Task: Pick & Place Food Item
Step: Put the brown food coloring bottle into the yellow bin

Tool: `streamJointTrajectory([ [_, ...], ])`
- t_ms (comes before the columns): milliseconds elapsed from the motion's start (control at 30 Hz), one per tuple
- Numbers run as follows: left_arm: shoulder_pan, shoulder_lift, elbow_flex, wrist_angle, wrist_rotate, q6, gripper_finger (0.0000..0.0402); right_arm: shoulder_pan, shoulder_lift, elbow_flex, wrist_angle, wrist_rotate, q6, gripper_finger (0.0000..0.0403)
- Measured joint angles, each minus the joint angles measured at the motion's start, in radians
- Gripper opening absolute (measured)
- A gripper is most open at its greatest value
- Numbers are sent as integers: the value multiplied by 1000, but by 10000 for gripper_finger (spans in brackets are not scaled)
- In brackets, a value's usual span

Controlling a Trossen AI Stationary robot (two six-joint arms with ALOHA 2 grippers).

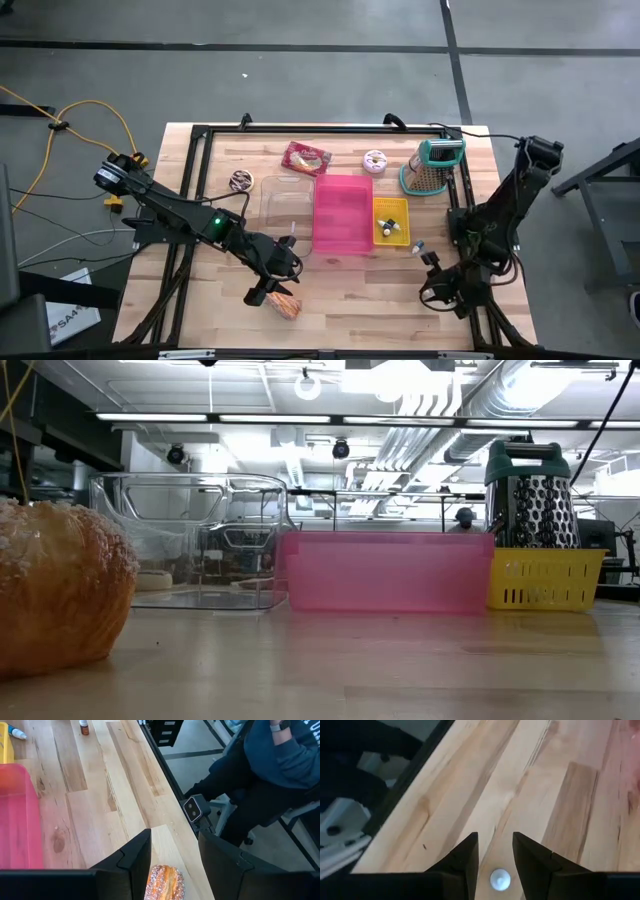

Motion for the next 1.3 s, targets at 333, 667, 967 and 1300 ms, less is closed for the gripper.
streamJointTrajectory([
  [333, 0, 0, 0, 0, 0, 0, 159, 15, 54, 0, -83, 17, 56, 109],
  [667, 0, 0, 0, 0, 0, 0, 159, 15, 82, 0, -79, 15, 57, 109],
  [967, 0, 0, 0, 0, 0, 0, 159, 15, 84, 0, -65, 10, 61, 109],
  [1300, 0, 0, 0, 0, 0, 0, 159, 15, 114, 0, -73, -8, 108, 109],
])
